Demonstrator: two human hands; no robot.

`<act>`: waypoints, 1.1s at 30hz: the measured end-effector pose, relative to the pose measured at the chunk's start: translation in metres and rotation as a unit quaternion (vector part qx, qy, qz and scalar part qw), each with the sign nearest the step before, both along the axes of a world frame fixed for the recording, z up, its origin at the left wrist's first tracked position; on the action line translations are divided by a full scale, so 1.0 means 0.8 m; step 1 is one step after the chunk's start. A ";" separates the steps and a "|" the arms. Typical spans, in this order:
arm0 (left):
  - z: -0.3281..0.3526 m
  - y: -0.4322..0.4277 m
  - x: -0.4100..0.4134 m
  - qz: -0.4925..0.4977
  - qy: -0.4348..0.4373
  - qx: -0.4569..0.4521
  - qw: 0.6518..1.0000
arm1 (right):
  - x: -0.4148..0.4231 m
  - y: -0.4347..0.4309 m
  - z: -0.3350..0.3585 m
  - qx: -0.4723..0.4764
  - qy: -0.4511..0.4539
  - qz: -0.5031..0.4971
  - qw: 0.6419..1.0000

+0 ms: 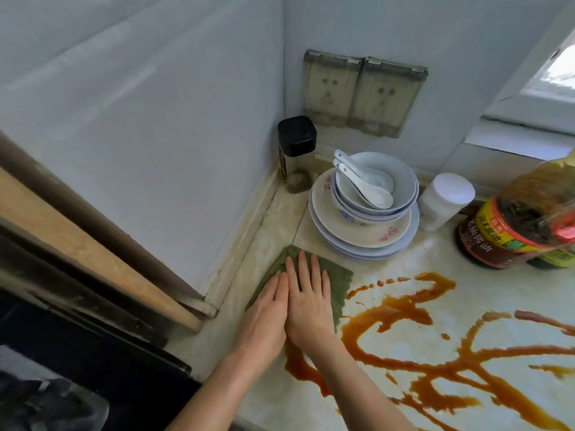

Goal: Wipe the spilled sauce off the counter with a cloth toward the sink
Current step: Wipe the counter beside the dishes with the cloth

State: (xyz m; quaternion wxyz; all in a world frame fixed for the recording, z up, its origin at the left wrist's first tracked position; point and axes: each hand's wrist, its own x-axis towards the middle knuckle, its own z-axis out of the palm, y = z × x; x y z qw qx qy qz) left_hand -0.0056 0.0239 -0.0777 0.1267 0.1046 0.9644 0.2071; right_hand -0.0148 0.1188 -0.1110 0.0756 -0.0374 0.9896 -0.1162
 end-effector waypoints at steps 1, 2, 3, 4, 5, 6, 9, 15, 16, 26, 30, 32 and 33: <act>-0.001 -0.003 0.001 -0.001 -0.001 -0.001 1.000 | 0.002 -0.003 -0.001 0.000 -0.002 -0.002 1.000; -0.004 -0.005 -0.005 0.001 -0.001 0.001 1.000 | -0.003 -0.005 -0.002 -0.004 0.000 -0.004 1.000; -0.006 -0.005 -0.015 0.005 -0.002 0.005 1.000 | -0.015 -0.004 -0.002 -0.005 0.004 -0.004 1.000; -0.007 -0.004 -0.029 0.006 -0.005 0.007 1.000 | -0.031 -0.002 -0.002 -0.006 -0.004 0.002 1.000; -0.006 -0.002 -0.044 0.007 -0.008 0.006 1.000 | -0.048 0.001 0.000 -0.005 -0.019 0.009 1.000; -0.005 0.001 -0.059 0.006 -0.013 0.004 1.000 | -0.065 0.004 0.000 -0.003 -0.033 0.014 0.999; 0.002 0.006 -0.087 0.003 -0.031 -0.006 0.999 | -0.092 0.007 0.001 0.003 -0.043 0.030 0.999; 0.032 -0.016 -0.048 -0.013 -0.090 -0.013 0.996 | -0.019 0.004 0.002 -0.034 -0.032 0.049 0.998; 0.039 -0.020 -0.036 -0.015 -0.098 -0.020 0.995 | 0.004 0.000 -0.001 -0.029 -0.028 0.050 0.998; 0.030 0.001 -0.013 -0.007 -0.033 -0.041 0.999 | 0.008 0.020 0.000 -0.017 -0.045 0.071 0.996; 0.033 -0.024 -0.029 0.013 0.049 -0.021 0.999 | 0.008 -0.001 0.002 -0.032 -0.061 0.036 0.997; 0.032 -0.038 -0.011 0.005 0.062 -0.041 0.997 | 0.056 -0.012 -0.003 -0.025 -0.031 0.054 0.998; 0.030 -0.043 0.000 -0.002 0.055 -0.052 0.997 | 0.081 -0.011 -0.005 -0.021 -0.013 0.072 0.997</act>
